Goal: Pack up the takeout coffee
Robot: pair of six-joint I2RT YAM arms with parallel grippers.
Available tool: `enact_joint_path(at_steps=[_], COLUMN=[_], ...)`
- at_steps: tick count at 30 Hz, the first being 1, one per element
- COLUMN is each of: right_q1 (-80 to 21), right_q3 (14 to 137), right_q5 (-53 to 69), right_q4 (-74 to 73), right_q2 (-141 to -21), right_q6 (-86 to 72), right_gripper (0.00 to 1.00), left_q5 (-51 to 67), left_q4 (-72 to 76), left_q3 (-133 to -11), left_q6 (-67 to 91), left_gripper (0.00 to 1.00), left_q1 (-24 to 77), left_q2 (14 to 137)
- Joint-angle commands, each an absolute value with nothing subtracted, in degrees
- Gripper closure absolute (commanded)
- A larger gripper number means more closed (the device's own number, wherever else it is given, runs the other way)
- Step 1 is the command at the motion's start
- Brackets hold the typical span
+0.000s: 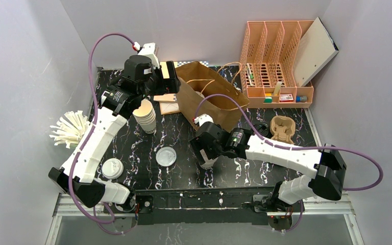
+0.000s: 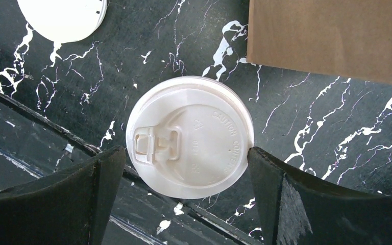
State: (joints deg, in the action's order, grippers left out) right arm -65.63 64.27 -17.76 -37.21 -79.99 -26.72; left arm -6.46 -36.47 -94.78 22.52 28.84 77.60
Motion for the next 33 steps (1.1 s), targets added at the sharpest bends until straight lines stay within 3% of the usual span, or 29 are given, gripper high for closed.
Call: enact_joint_path(at_steps=[1, 12, 27, 31, 33], right_q1=[-65.5, -65.5, -65.5, -65.5, -65.5], right_q3=[64.6, 65.0, 70.9, 70.1, 69.9], right_q5=[-17.3, -17.5, -18.9, -17.8, -17.3], right_q4=[-37.7, -39.3, -43.2, -43.4, -43.2], right_q2=[-79.3, -80.7, -76.9, -76.4, -76.8], right_q6=[-26.0, -24.6, -22.4, -21.2, -19.9], right_gripper=[0.02, 0.02, 0.16, 0.02, 0.02], left_q5=[-6.9, -7.2, -7.4, -7.6, -7.6], left_q4=[-36.4, -36.3, -36.1, -36.0, -36.1], left_q3=[-96.4, -96.4, -96.6, -96.6, -96.5], left_q6=[22.3, 22.0, 21.1, 21.2, 21.4], left_gripper=[0.05, 0.05, 0.05, 0.05, 0.05], left_q1=[28.7, 28.7, 28.7, 28.7, 28.7], left_q2=[78.0, 77.9, 78.0, 78.0, 78.0])
